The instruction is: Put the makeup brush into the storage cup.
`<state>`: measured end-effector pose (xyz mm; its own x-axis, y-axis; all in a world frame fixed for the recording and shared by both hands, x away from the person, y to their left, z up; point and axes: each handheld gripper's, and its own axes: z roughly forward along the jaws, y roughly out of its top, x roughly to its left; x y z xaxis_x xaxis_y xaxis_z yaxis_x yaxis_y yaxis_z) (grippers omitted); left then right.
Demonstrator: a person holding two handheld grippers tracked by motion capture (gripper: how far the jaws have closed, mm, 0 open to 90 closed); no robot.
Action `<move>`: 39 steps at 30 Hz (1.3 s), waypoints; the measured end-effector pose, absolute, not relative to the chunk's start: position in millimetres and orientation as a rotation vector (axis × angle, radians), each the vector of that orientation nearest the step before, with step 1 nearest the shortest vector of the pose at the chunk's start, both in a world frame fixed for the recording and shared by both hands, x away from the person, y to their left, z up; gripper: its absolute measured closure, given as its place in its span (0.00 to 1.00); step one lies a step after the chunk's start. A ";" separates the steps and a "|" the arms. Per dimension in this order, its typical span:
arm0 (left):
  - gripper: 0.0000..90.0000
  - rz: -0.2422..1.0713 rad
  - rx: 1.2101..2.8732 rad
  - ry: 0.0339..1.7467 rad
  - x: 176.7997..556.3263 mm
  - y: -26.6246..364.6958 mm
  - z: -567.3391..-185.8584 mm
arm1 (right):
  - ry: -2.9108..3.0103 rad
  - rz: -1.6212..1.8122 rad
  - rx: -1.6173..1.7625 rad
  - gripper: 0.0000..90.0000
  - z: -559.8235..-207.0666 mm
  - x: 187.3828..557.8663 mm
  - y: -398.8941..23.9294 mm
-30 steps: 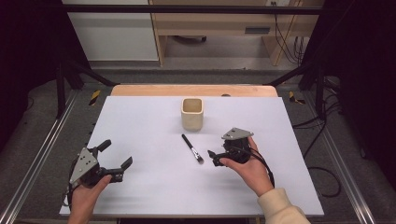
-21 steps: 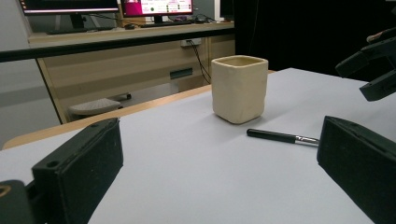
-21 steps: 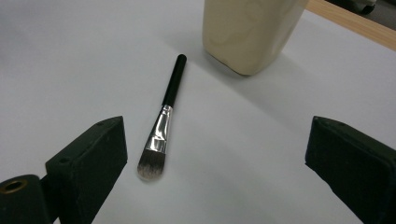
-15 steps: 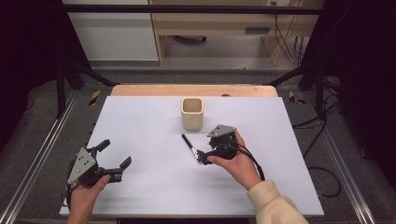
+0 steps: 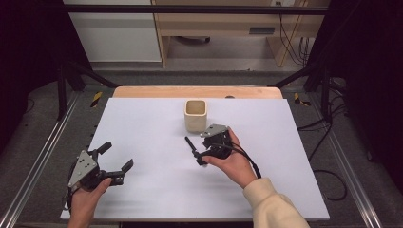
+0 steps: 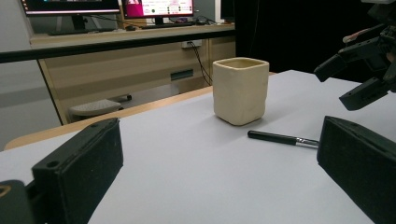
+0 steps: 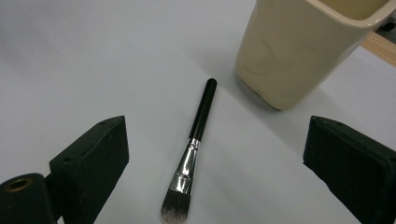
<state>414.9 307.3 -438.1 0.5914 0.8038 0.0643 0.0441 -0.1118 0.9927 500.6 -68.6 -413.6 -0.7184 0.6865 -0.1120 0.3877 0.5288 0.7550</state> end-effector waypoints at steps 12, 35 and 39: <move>0.00 0.753 1.568 0.732 414.8 307.2 -437.9 | 2.416 1.007 0.907 0.08 -423.4 510.3 -55.5; 0.00 0.754 1.558 0.736 415.1 310.0 -437.4 | 2.473 0.960 0.903 0.08 -441.6 518.0 -34.1; 0.00 0.754 1.557 0.737 415.1 309.9 -437.5 | 2.485 0.937 0.916 0.09 -444.7 518.5 -31.2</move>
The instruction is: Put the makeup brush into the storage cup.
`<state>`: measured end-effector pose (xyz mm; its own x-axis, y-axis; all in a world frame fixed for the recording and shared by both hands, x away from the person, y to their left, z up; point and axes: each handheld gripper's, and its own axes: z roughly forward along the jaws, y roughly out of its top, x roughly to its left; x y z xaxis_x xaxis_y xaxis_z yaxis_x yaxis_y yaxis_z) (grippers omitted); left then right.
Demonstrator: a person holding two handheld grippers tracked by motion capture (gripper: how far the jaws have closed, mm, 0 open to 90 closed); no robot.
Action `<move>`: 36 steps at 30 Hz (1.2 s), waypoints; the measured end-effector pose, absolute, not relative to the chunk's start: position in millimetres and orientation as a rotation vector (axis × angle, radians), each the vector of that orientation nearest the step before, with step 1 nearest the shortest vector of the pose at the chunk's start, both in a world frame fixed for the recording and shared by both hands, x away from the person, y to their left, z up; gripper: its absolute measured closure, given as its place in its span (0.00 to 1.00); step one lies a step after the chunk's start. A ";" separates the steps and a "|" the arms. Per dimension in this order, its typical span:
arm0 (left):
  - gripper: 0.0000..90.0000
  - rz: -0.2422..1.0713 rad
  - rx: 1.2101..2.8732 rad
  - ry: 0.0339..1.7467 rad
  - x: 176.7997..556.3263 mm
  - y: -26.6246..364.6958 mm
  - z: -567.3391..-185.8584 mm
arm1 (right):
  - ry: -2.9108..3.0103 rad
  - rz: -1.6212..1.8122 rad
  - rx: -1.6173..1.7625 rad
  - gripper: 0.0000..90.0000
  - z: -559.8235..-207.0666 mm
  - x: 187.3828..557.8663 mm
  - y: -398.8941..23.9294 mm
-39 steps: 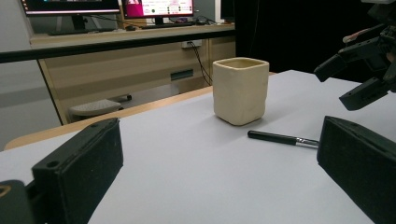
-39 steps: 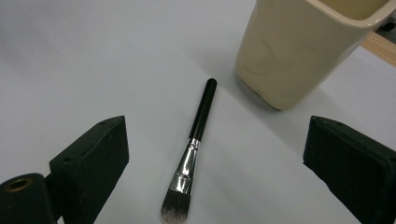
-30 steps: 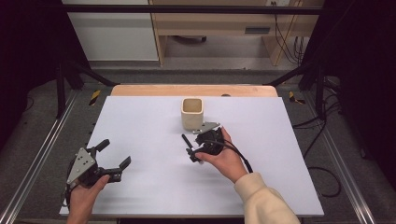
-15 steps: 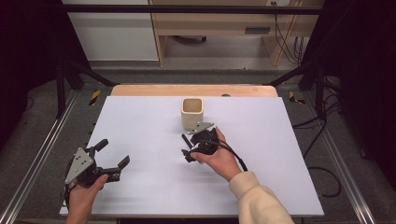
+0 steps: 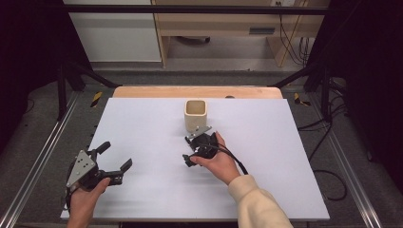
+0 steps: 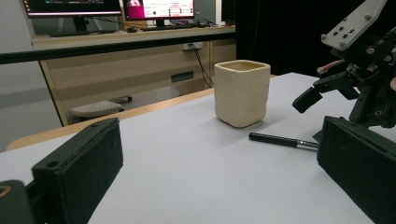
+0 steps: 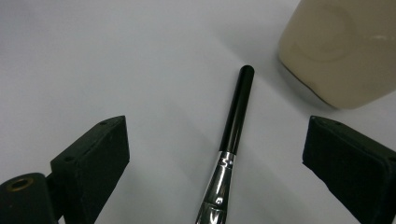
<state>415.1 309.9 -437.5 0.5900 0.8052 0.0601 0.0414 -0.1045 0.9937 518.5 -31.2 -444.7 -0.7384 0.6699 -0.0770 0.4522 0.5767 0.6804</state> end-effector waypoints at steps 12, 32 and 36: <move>0.00 0.752 1.558 0.736 415.6 310.0 -437.8 | 2.504 0.928 0.931 0.11 -447.9 519.4 -26.8; 0.00 0.752 1.563 0.736 415.8 310.0 -437.9 | 2.563 0.839 0.971 0.13 -444.8 525.8 -25.5; 0.00 0.753 1.564 0.736 415.6 310.6 -437.8 | 2.575 0.831 0.958 0.13 -444.8 526.3 -24.2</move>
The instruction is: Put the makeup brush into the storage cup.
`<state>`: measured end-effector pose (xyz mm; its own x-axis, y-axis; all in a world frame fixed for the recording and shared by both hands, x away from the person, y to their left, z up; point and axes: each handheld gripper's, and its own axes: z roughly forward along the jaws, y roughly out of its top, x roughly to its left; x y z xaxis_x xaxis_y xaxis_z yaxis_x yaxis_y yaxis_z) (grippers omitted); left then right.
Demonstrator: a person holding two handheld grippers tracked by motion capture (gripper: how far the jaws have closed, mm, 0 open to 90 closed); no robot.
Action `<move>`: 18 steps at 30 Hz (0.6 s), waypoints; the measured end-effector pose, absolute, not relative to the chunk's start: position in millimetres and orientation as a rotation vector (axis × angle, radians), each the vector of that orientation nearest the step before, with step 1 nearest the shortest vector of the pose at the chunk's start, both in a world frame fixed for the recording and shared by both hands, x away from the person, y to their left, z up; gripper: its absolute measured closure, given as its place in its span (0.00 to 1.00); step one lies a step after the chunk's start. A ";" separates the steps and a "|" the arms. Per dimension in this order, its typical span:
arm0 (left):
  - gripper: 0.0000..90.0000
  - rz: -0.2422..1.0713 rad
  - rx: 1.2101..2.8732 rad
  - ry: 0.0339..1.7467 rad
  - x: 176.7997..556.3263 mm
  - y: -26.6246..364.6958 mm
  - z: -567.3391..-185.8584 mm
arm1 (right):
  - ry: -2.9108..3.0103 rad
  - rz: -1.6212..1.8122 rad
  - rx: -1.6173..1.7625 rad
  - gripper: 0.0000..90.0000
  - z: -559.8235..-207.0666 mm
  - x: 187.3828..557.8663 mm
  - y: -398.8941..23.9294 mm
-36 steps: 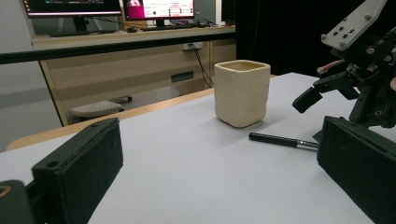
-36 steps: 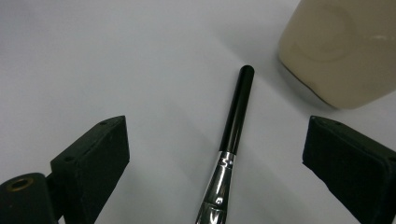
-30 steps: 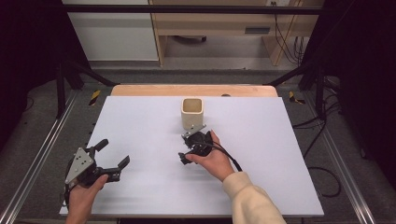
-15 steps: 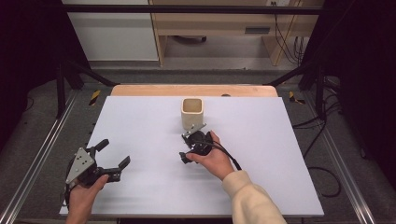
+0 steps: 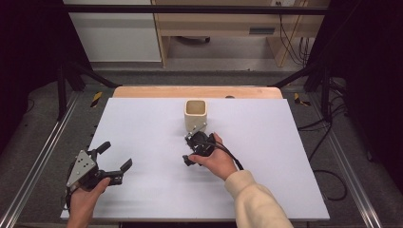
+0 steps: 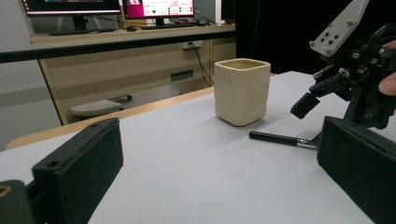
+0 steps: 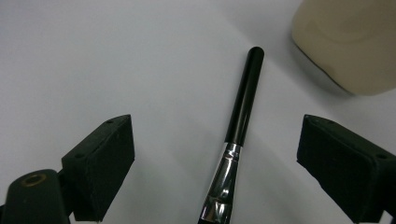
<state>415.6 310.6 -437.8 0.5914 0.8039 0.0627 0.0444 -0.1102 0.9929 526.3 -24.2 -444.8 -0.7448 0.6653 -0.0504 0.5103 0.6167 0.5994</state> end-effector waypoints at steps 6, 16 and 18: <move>0.00 0.753 1.565 0.735 415.7 310.6 -437.8 | 2.584 0.813 0.971 0.14 -446.7 527.3 -20.9; 0.00 0.749 1.567 0.734 415.9 310.4 -438.1 | 2.584 0.785 1.008 0.20 -449.6 531.7 -22.0; 0.00 0.750 1.569 0.733 416.1 310.0 -438.2 | 2.582 0.783 1.011 0.21 -450.1 532.5 -22.6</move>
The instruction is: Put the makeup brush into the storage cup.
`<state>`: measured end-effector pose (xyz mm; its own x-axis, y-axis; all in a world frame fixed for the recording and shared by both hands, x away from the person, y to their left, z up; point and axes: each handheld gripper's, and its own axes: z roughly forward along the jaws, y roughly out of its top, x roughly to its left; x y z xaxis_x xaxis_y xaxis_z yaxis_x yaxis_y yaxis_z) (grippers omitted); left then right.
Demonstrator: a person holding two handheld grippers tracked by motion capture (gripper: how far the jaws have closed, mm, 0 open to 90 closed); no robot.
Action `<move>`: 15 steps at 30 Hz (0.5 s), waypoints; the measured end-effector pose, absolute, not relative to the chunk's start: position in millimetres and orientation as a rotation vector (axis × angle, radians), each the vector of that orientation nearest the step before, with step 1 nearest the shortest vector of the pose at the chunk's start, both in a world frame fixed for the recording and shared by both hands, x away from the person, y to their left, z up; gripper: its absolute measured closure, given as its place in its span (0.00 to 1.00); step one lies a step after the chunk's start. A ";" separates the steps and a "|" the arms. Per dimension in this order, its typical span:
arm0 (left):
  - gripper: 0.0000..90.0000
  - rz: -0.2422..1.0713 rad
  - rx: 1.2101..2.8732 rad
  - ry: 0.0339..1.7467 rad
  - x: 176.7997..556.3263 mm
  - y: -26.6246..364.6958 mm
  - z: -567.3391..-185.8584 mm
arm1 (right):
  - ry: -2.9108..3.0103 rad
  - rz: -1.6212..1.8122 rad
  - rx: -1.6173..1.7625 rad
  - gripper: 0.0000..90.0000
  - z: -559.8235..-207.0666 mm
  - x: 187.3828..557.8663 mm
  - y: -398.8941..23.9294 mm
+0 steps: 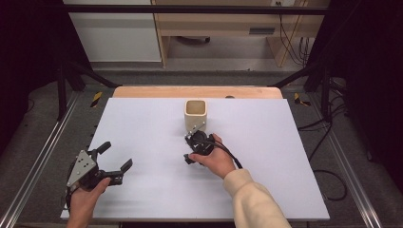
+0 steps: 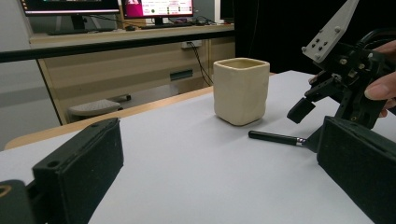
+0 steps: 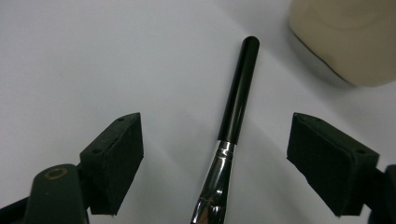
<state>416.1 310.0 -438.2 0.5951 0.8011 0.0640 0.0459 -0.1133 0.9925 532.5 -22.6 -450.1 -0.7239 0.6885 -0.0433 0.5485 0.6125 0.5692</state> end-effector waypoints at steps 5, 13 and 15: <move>0.00 0.750 1.571 0.733 416.2 309.8 -438.4 | 2.597 0.764 1.036 0.27 -451.1 534.1 -23.6; 0.00 0.747 1.578 0.728 416.3 308.8 -438.8 | 2.611 0.748 1.035 0.36 -452.9 536.5 -25.4; 0.00 0.747 1.579 0.727 416.3 308.7 -438.8 | 2.619 0.741 1.050 0.40 -453.1 536.8 -25.5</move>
<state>416.3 308.7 -438.8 0.6004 0.7967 0.0687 0.0473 -0.1211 0.9915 536.8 -25.5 -453.1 -0.7190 0.6947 -0.0195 0.5816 0.6168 0.5304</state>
